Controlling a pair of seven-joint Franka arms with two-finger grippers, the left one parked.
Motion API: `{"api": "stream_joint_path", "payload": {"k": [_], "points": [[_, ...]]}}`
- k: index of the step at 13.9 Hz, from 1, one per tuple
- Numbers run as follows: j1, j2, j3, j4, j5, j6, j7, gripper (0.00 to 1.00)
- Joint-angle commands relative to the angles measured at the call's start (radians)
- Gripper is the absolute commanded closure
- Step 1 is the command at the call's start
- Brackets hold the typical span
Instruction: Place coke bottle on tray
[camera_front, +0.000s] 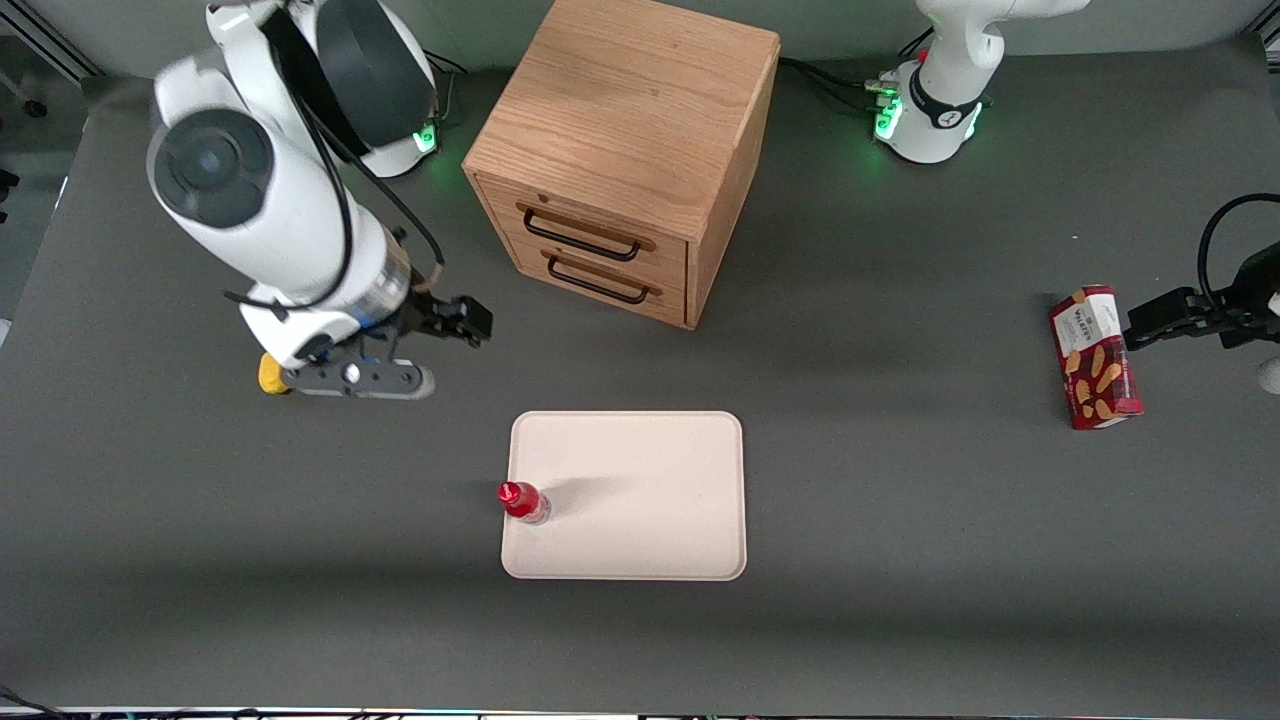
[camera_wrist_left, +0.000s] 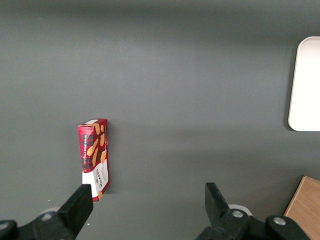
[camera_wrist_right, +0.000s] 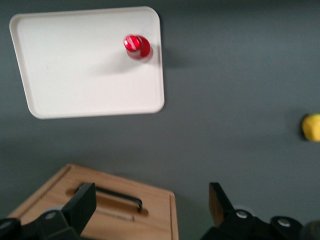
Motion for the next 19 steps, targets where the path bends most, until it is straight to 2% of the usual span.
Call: {"api": "stream_joint_path", "payload": {"k": [1, 4, 8, 11, 14, 18, 19], "points": [[-0.010, -0.125, -0.004, -0.089, -0.021, -0.057, -0.003, 0.00], [-0.116, -0.237, 0.016, -0.215, -0.021, -0.051, -0.151, 0.00], [-0.261, -0.314, 0.022, -0.293, -0.024, -0.037, -0.349, 0.00], [-0.367, -0.387, 0.024, -0.412, -0.044, 0.049, -0.504, 0.00], [-0.507, -0.438, 0.108, -0.509, -0.056, 0.135, -0.584, 0.00], [-0.627, -0.440, 0.226, -0.516, -0.084, 0.143, -0.603, 0.00], [-0.630, -0.438, 0.234, -0.514, -0.089, 0.143, -0.600, 0.00]]}}
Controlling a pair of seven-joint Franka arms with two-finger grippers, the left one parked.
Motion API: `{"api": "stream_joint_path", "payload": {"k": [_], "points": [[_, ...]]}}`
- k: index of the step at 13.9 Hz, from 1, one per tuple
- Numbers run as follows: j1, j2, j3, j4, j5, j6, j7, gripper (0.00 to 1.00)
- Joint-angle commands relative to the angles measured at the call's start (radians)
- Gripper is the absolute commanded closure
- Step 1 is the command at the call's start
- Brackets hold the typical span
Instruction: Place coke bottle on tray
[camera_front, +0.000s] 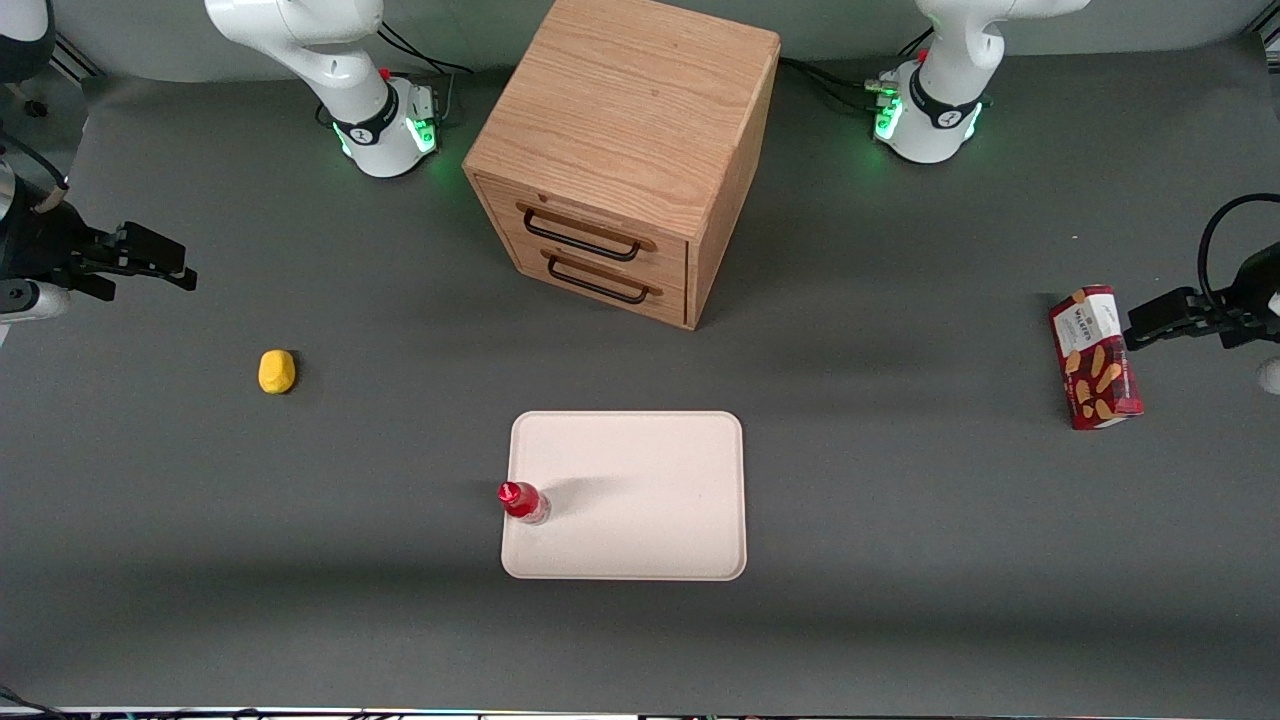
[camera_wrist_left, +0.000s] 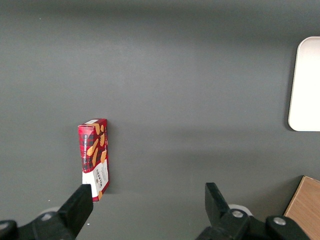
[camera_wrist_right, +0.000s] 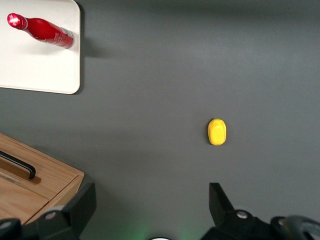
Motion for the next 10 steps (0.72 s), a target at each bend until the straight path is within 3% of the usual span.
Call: {"api": "stream_joint_path", "payload": {"k": [1, 5, 7, 10], "points": [[-0.031, -0.029, 0.041, -0.035, -0.022, 0.023, -0.019, 0.00], [-0.028, -0.021, 0.029, -0.023, -0.023, 0.008, -0.020, 0.00], [0.036, -0.018, -0.043, -0.018, -0.023, 0.008, -0.020, 0.00], [0.036, -0.020, -0.048, -0.018, -0.022, 0.008, -0.022, 0.00]]}}
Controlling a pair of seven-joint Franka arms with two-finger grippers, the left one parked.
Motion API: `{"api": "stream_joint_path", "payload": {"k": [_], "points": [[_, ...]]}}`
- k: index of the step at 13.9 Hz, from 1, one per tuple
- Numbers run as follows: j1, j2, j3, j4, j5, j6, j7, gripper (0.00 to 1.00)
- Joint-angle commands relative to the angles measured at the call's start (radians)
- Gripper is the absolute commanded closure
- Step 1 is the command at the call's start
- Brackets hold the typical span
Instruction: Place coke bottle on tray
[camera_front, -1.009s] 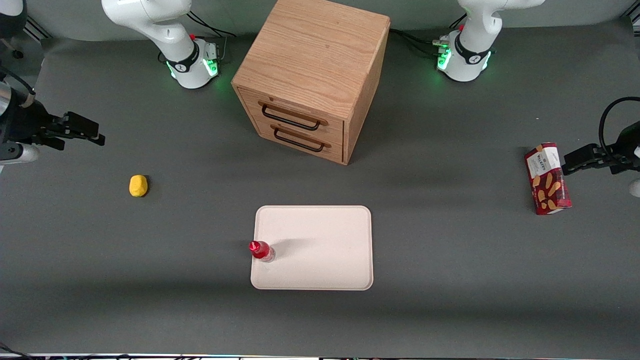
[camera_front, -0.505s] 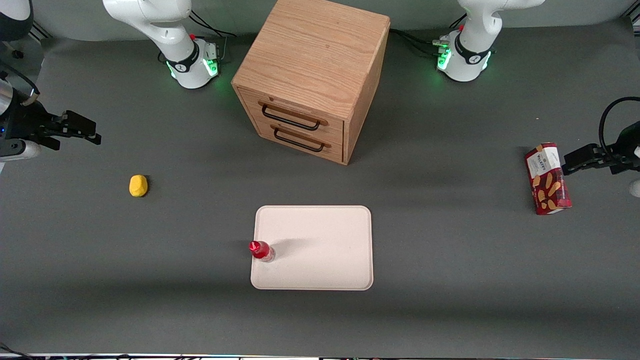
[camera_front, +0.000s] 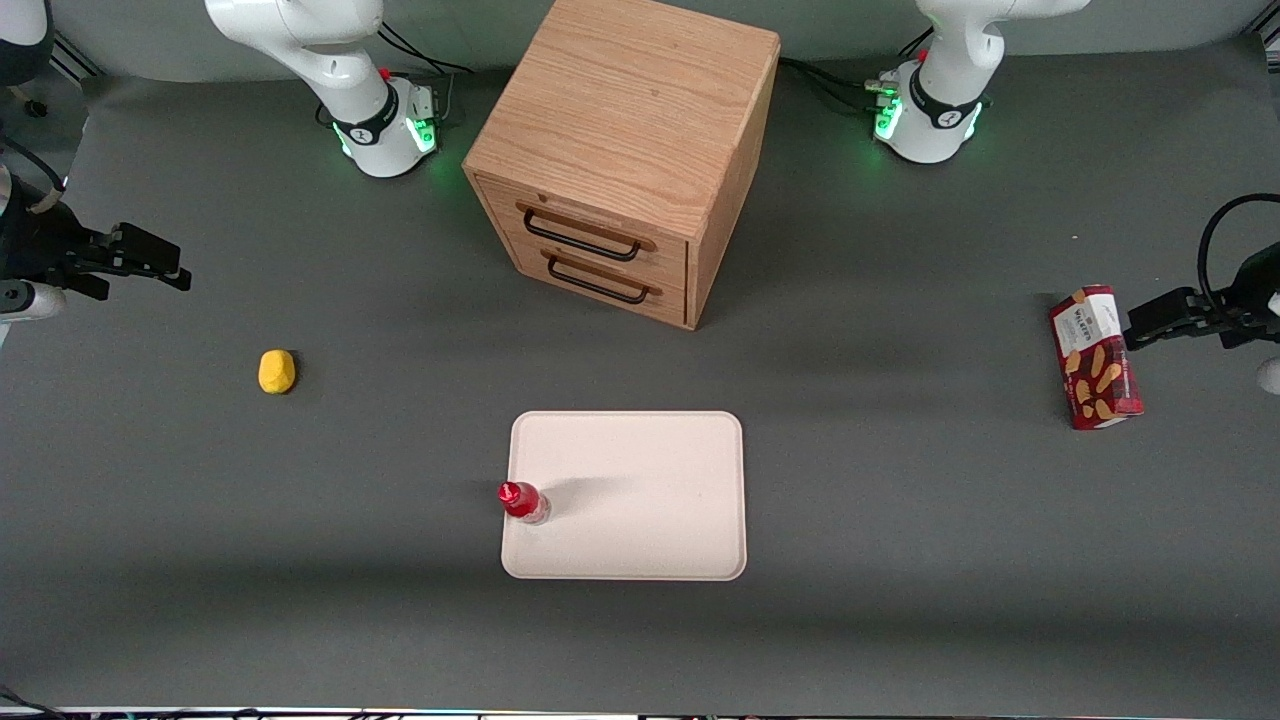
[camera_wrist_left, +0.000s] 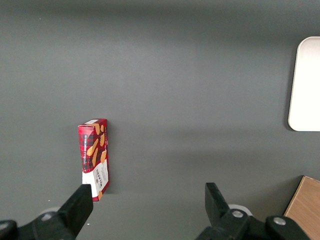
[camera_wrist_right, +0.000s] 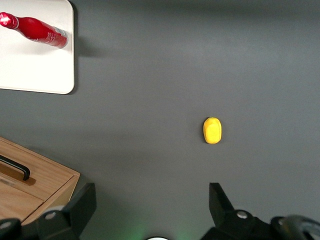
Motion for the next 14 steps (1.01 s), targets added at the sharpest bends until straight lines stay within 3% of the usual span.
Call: {"api": "stream_joint_path", "payload": {"k": [1, 3, 14], "points": [[0.000, -0.020, -0.007, -0.013, -0.010, 0.007, -0.020, 0.00], [-0.025, -0.023, 0.025, -0.013, -0.012, 0.007, -0.020, 0.00], [-0.014, -0.018, 0.025, -0.015, -0.047, 0.045, 0.028, 0.00]]}}
